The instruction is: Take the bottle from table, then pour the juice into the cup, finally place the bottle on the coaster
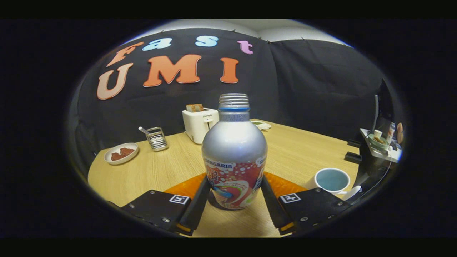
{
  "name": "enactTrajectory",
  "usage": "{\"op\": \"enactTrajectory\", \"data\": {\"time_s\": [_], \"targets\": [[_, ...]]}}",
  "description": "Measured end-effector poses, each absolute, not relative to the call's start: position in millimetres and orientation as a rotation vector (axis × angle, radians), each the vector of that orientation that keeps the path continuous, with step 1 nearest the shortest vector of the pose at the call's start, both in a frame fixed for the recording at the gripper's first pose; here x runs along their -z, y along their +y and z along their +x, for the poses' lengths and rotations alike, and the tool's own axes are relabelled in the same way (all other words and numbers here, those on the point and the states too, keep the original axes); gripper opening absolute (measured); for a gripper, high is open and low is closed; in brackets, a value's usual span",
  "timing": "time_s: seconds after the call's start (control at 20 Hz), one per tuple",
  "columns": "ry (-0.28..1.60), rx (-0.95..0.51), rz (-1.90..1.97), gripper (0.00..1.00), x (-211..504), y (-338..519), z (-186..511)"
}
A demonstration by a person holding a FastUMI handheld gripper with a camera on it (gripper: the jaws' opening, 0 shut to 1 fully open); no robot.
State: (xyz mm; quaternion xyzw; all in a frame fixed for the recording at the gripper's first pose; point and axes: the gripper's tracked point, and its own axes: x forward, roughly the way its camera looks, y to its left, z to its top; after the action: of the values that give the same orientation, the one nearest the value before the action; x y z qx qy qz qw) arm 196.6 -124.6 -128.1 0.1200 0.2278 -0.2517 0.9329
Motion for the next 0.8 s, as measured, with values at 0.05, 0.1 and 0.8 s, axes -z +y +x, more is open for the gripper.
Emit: {"op": "enactTrajectory", "data": {"time_s": [0.05, 0.1, 0.8], "targets": [[0.46, 0.516, 0.235, 0.77, 129, -123, 198], [0.455, 0.518, 0.227, 0.77, 130, -123, 201], [0.463, 0.505, 0.155, 0.8, 151, -111, 212]]}}
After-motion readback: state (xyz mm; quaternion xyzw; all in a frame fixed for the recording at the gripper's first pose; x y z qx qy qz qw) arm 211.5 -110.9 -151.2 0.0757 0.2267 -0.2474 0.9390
